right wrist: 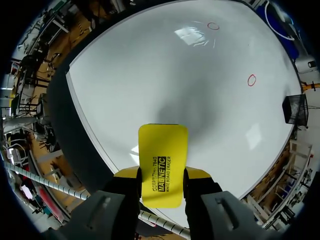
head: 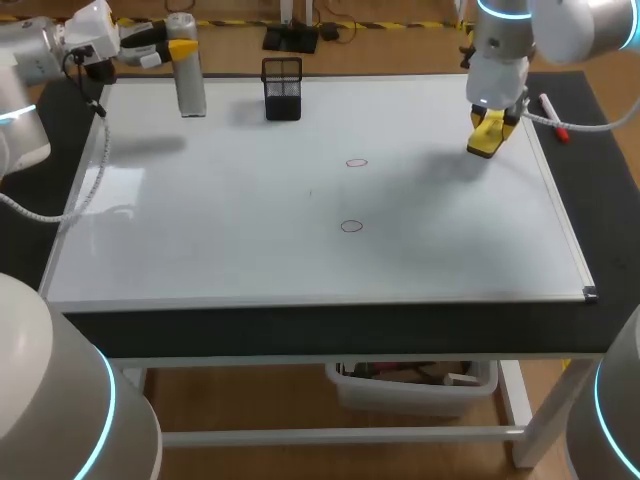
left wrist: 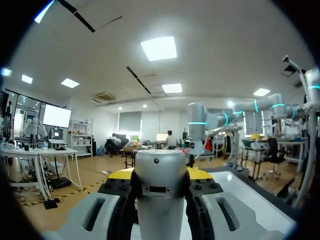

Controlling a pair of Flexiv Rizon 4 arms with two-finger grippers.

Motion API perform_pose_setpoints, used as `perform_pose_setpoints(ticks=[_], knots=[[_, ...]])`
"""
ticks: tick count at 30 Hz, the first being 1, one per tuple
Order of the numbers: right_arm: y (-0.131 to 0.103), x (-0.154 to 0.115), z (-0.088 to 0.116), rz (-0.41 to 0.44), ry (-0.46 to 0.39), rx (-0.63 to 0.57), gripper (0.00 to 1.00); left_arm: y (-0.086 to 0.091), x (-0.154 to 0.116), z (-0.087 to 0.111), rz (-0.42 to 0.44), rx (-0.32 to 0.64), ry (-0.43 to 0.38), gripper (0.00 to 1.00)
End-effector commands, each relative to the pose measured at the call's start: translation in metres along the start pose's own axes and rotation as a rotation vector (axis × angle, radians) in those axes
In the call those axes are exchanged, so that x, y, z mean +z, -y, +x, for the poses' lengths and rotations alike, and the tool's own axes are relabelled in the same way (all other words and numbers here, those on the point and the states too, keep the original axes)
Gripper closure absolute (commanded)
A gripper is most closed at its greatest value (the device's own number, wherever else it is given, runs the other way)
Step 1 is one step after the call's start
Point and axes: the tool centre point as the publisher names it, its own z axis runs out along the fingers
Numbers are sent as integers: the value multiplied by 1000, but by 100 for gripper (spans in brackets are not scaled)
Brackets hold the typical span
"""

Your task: Pick up the inspection probe, press it on each red-marked spot on the whiteboard one by one, put down the probe, pick up the eraser, and wipe off all the red marks.

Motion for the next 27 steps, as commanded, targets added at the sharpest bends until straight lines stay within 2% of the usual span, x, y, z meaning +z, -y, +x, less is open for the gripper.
perform_pose_setpoints(ticks=[1, 16, 27], knots=[[0, -1, 0, 2, -2, -1, 100, 0, 15, 21, -1, 1, 15, 100], [0, -1, 0, 2, -2, -1, 100, -7, 80, 78, 21, -14, -111, 100], [0, -1, 0, 2, -2, -1, 100, -19, 117, 108, 56, -34, -180, 100]])
